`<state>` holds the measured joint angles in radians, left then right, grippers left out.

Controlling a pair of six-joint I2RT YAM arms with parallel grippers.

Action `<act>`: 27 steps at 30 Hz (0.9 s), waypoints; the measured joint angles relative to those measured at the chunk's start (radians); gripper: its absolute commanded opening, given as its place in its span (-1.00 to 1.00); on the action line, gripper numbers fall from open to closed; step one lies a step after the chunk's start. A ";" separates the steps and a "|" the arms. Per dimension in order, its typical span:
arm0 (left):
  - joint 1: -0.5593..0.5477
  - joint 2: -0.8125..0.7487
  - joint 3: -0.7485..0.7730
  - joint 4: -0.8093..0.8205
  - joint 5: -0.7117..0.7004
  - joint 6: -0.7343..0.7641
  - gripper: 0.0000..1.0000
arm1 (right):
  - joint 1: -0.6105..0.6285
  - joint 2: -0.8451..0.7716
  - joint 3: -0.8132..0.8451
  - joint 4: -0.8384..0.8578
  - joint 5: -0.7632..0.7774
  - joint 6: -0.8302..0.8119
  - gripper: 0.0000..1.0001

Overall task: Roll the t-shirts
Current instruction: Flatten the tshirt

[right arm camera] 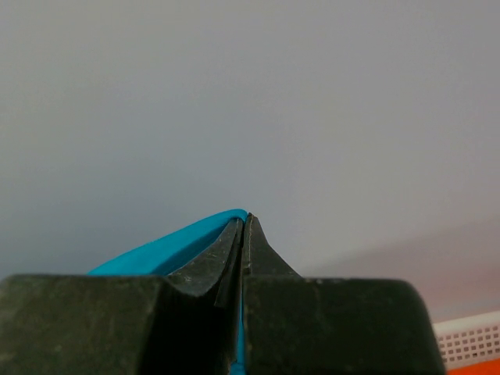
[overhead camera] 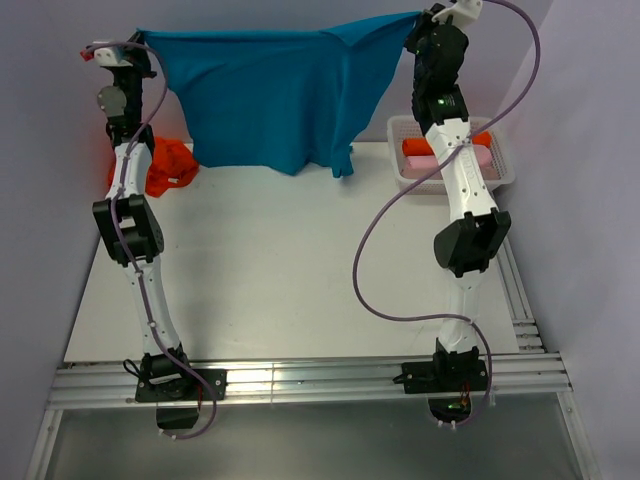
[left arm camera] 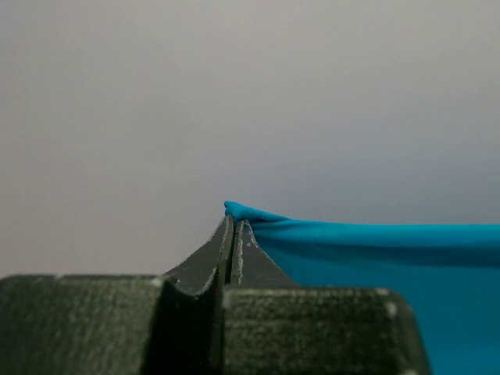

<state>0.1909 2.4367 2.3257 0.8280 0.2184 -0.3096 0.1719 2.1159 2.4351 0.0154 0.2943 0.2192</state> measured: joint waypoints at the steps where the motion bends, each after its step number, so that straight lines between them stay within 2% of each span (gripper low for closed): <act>1: 0.000 0.013 0.000 0.013 -0.003 -0.002 -0.99 | 0.000 0.002 0.000 0.004 0.000 0.000 -1.00; 6: 0.000 0.024 -0.028 0.060 0.000 -0.010 -0.99 | -0.016 -0.001 -0.005 0.021 -0.019 0.032 -1.00; 8: 0.001 -0.017 -0.114 0.082 0.016 -0.010 -0.99 | -0.032 -0.027 -0.062 0.015 -0.029 0.047 -1.00; 11: 0.005 -0.109 -0.294 0.067 0.066 0.002 -0.99 | -0.048 -0.116 -0.238 -0.024 -0.036 0.074 -1.00; 14: 0.025 -0.233 -0.495 -0.008 0.152 0.033 -0.99 | -0.055 -0.252 -0.492 -0.071 -0.053 0.117 -1.00; 19: 0.101 -0.452 -0.735 -0.260 0.305 0.143 -0.99 | -0.052 -0.510 -0.906 -0.163 -0.108 0.216 -1.00; 23: 0.164 -0.634 -0.837 -0.581 0.413 0.364 -0.99 | -0.029 -0.725 -1.167 -0.232 -0.140 0.299 -1.00; 27: 0.177 -0.773 -0.937 -0.872 0.432 0.611 -0.99 | 0.029 -0.907 -1.340 -0.312 -0.126 0.377 -1.00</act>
<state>0.3679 1.6638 1.3884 -0.0444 0.6506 0.3012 0.2012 1.2091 1.0954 -0.2962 0.1684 0.5957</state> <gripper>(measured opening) 0.012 0.007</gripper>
